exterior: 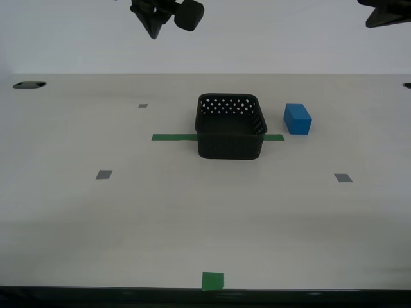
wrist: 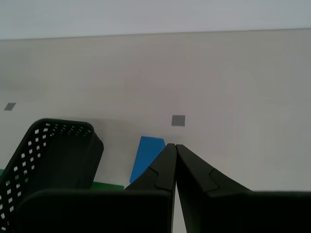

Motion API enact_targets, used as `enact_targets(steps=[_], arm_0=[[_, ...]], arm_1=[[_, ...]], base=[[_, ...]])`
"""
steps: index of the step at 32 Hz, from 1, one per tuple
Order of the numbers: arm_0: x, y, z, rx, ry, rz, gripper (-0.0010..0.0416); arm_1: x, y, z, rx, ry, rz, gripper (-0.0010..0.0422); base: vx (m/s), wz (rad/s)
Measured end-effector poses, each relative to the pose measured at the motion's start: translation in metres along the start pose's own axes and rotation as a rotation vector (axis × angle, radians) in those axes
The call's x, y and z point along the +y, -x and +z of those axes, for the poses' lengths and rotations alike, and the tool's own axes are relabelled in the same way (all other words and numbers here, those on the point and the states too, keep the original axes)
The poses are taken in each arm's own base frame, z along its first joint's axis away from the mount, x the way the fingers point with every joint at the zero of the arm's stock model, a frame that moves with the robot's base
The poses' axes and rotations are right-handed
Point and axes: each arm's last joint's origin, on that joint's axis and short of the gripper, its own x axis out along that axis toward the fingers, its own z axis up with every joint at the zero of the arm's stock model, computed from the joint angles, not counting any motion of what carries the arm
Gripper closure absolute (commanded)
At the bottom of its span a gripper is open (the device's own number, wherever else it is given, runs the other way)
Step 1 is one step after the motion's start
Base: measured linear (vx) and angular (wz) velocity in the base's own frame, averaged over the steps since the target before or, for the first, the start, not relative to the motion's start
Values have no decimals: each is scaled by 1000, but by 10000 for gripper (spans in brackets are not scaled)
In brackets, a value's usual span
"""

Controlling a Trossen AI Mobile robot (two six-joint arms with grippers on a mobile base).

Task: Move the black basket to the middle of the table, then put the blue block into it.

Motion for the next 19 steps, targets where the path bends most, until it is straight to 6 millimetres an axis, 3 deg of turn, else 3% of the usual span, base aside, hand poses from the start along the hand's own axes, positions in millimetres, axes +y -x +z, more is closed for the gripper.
enact_targets(steps=[3,7,12,15,19], arm_0=[[3,-13,8,49,10,10,388],[4,-37,19,92,17,64,314],[0,-82,21,204,5,66,179],[2,-99,17,256,3,71,125],[8,-121,7,322,9,79,93]], arm_1=[[6,9,3,-30,-9,17,413],[24,24,6,-70,-16,63,413],[50,37,8,-100,28,80,413],[64,35,9,-98,54,100,413],[82,27,9,-78,83,121,413]], base=[[0,0],[0,0],[0,0],[0,0],[0,0]])
